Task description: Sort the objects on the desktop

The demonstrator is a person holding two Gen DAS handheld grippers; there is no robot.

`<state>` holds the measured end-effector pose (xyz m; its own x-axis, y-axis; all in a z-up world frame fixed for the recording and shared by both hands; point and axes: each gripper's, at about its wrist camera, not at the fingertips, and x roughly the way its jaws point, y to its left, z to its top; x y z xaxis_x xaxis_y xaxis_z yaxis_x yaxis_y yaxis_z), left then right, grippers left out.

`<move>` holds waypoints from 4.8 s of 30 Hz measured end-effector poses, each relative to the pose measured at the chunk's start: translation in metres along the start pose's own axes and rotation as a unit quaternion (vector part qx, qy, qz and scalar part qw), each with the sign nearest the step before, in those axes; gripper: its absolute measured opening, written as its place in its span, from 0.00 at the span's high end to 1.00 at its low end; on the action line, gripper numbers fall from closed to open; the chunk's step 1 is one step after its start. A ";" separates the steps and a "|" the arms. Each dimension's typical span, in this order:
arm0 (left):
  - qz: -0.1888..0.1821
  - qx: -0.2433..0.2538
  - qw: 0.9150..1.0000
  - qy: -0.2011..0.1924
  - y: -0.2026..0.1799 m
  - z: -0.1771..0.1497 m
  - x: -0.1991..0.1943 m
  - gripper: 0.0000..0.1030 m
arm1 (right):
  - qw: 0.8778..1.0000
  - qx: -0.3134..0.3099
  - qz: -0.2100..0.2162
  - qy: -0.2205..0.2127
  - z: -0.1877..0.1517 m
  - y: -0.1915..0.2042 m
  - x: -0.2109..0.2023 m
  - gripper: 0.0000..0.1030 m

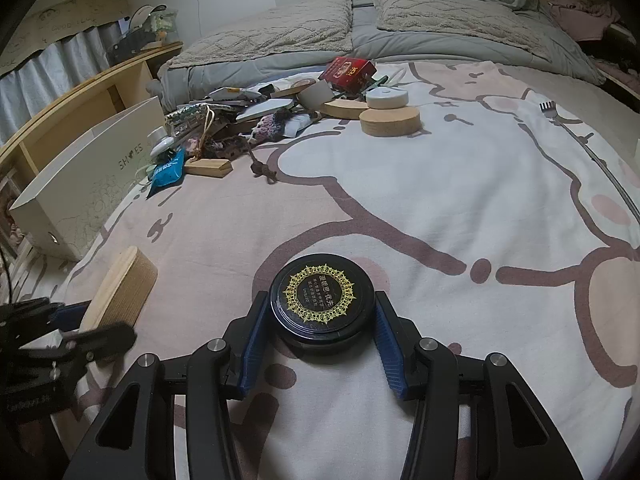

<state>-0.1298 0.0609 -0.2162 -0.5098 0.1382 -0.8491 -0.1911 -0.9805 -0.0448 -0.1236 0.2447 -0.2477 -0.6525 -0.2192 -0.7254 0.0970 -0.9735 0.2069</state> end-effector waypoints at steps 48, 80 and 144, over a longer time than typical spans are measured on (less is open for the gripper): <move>0.035 -0.071 0.997 -0.026 0.041 0.003 0.016 0.00 | 1.000 0.002 0.003 -0.001 -0.001 0.000 0.003 0.51; 0.032 -0.081 0.994 -0.059 0.033 0.018 0.017 0.13 | 1.000 -0.002 -0.002 -0.003 0.000 0.002 0.003 0.51; 0.228 -0.218 0.942 -0.114 0.313 0.116 -0.067 0.13 | 0.966 -0.121 0.225 -0.041 0.114 0.182 -0.069 0.51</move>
<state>-0.2527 -0.2388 -0.1128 -0.6316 -0.3341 -0.6996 0.4292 -0.9022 0.0434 -0.1465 0.0903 -0.0853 -0.5601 -0.6273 -0.5410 0.5515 -0.7697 0.3215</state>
